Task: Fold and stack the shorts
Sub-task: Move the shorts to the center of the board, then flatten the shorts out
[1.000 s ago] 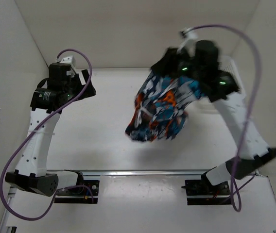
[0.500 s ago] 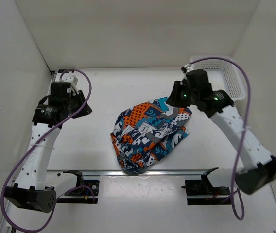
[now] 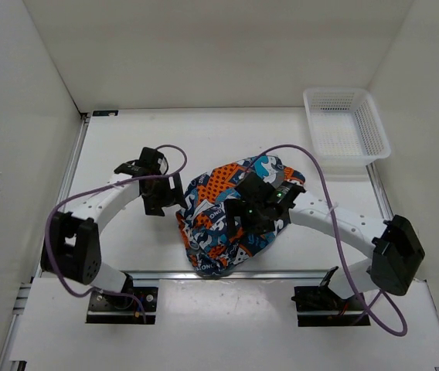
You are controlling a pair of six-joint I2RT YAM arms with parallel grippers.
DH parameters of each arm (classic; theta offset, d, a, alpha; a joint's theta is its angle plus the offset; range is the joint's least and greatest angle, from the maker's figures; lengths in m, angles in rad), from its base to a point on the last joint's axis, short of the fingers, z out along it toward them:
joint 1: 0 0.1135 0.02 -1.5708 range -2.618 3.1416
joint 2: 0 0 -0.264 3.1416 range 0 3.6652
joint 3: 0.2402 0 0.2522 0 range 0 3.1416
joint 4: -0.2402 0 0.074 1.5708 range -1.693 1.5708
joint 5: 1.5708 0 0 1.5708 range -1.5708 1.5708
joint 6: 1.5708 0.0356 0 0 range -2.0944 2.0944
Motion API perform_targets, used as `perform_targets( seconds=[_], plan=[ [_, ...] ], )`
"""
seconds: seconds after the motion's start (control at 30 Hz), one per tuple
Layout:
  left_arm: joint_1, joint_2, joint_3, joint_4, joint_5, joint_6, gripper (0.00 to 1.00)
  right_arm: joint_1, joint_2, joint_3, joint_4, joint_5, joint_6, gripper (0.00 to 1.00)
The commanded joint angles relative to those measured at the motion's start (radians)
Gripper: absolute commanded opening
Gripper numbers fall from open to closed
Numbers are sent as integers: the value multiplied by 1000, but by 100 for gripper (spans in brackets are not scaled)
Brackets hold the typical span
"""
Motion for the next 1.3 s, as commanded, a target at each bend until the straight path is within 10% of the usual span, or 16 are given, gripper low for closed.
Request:
perform_targets(
  seconds=[0.0,0.27,0.33,0.4,0.5,0.9,1.2,1.27],
  plan=[
    [-21,84,50,91,0,-31,94,3,19,8,106,3,80,99],
    [-41,299,156,120,12,27,45,-6,171,72,138,18,44,93],
    [-41,312,167,120,22,27,10,-6,214,94,138,27,35,74],
    [-32,312,201,120,22,38,10,-6,260,112,138,53,24,32],
    [12,289,265,74,22,64,10,-37,294,196,111,89,-29,1],
    [120,19,991,-300,101,154,10,-203,285,844,3,89,-250,1],
    [-207,143,1170,-160,163,-11,10,-355,-29,541,146,288,-163,1],
    [-320,267,1242,-159,154,-40,10,-521,-30,487,176,230,-153,20]
  ],
)
